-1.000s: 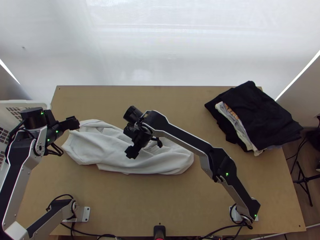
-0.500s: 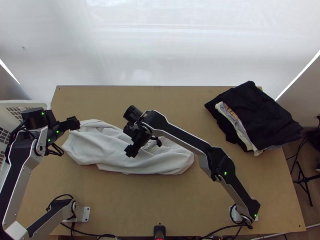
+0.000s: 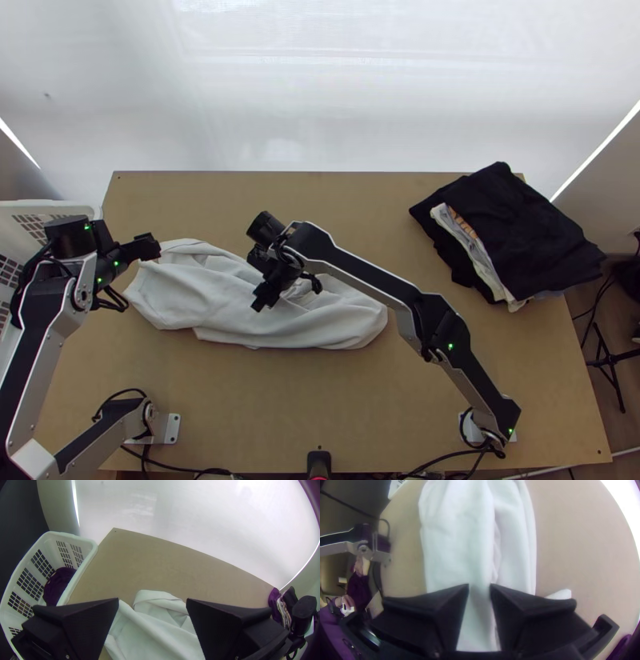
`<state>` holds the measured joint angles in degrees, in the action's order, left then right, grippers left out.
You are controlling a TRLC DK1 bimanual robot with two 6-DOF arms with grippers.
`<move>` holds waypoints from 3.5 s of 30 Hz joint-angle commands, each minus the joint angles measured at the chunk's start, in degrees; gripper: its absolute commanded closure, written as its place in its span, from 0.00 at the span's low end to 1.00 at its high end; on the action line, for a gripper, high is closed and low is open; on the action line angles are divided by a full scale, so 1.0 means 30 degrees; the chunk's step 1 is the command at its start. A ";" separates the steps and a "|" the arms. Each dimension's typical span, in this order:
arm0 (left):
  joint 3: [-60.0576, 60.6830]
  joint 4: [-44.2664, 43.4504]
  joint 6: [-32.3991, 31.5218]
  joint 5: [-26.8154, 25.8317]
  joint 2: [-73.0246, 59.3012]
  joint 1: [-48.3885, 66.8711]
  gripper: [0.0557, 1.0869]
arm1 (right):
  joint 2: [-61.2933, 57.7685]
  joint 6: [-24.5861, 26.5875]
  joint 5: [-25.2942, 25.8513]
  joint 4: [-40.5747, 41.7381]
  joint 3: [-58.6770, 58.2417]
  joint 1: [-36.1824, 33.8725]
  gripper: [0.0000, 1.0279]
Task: Fold the t-shirt
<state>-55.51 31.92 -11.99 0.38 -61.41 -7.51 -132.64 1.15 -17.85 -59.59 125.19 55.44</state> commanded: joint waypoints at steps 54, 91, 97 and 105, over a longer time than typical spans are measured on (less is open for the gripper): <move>-0.1215 -0.1559 -0.0281 -0.0010 -0.1797 -0.0339 0.05 | 0.1527 0.3983 0.0998 -0.2108 0.0400 0.3581 0.49; -0.1479 -0.1676 0.0041 -0.0040 -0.2090 -0.0925 0.05 | 0.0004 0.2254 -0.0233 -0.0819 0.0459 0.4225 0.97; -0.1654 -0.1705 0.0217 -0.0040 -0.2119 -0.0954 0.05 | 0.0824 0.1903 -0.0292 -0.0819 0.0107 0.3815 0.97; -0.1859 -0.1705 0.0217 -0.0040 -0.2236 -0.0954 0.05 | 0.1322 0.2401 -0.0145 -0.2108 -0.1914 0.4079 0.13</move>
<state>-60.73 26.87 -11.51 0.40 -67.90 -10.33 -130.26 7.53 -18.59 -64.20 123.74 67.35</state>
